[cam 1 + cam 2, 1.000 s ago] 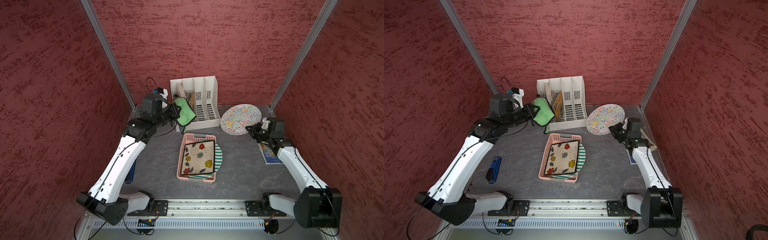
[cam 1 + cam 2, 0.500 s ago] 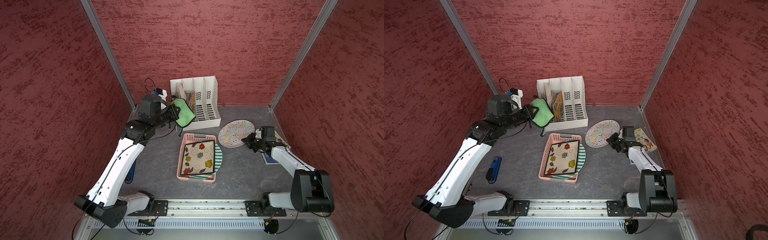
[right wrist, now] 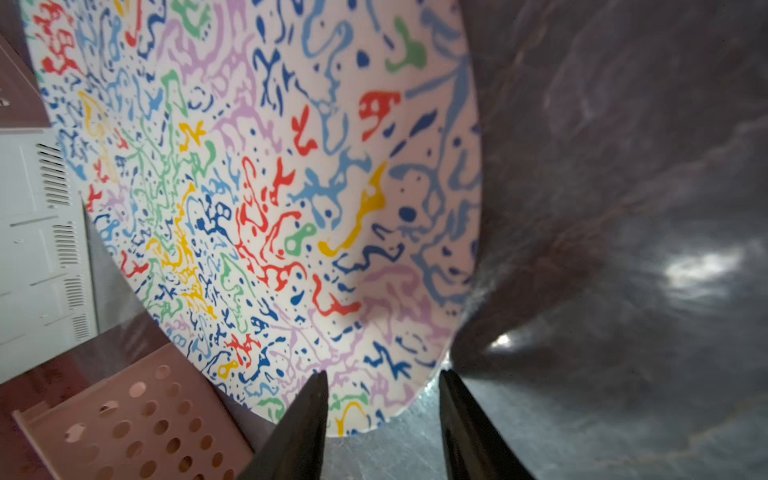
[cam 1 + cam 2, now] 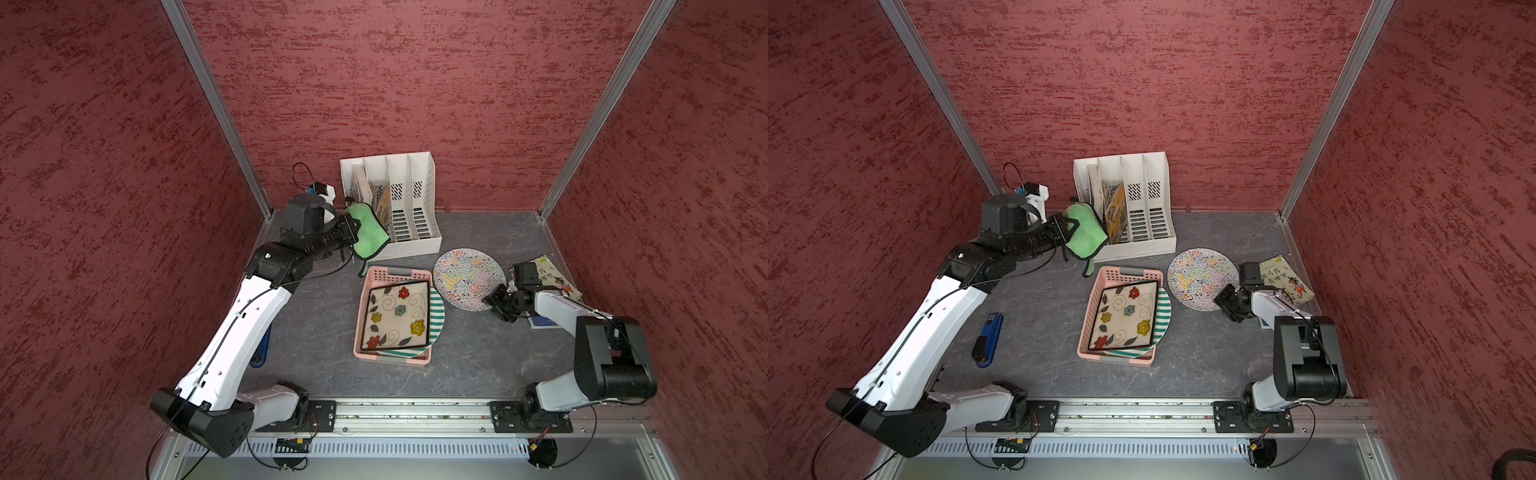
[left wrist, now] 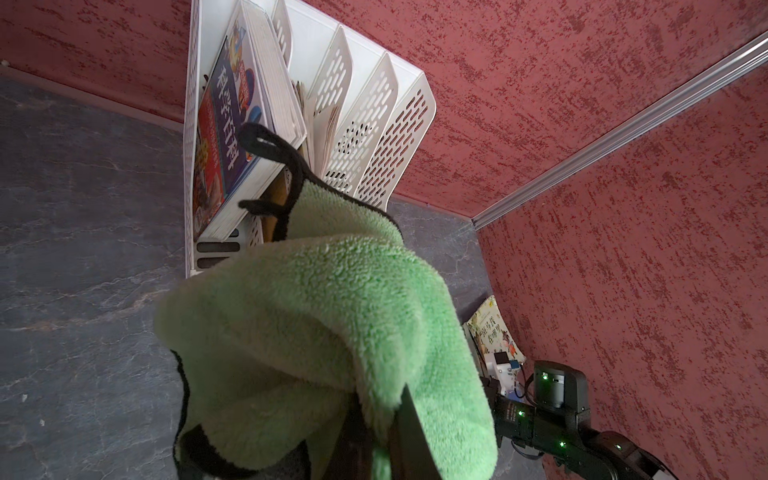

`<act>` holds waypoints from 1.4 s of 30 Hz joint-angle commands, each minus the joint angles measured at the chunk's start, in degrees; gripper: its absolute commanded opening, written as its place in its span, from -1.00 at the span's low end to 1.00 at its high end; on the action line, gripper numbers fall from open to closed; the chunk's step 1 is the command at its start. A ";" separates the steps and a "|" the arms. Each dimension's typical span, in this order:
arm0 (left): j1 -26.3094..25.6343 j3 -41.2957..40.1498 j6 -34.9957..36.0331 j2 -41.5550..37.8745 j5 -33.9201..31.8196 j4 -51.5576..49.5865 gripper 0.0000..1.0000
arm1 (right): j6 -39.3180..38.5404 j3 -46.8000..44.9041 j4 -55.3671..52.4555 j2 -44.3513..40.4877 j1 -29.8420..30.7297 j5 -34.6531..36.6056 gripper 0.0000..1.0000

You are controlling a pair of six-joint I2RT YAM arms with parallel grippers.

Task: Wipe the wet plate dry
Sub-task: Place the plate at the center of the board, then pick up the plate from the bin.

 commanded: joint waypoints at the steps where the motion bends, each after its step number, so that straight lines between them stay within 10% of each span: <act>1: 0.47 -1.41 1.20 -1.70 -1.02 0.84 -1.00 | -3.43 6.24 -5.66 -1.91 0.25 7.02 0.44; 4: 0.53 -3.98 2.28 -2.70 -3.46 -0.07 -1.00 | -4.66 10.16 -9.33 -5.21 0.27 9.11 0.58; 8: 0.56 -9.24 3.89 -3.95 -7.47 -1.87 -1.00 | -2.89 13.88 -12.14 -11.69 1.73 2.24 0.25; 15: 0.81 -22.59 1.53 -5.66 -8.92 0.36 -1.00 | -3.68 21.33 -22.86 -12.98 22.42 -6.27 -0.25; 37: 1.33 -41.12 -2.91 3.07 4.39 19.25 -1.00 | -18.23 39.89 -32.32 24.75 35.53 -15.47 0.09; 42: 1.33 -39.42 -2.73 2.43 3.70 18.78 -1.00 | -19.20 41.68 -31.32 25.67 35.55 -14.22 -0.35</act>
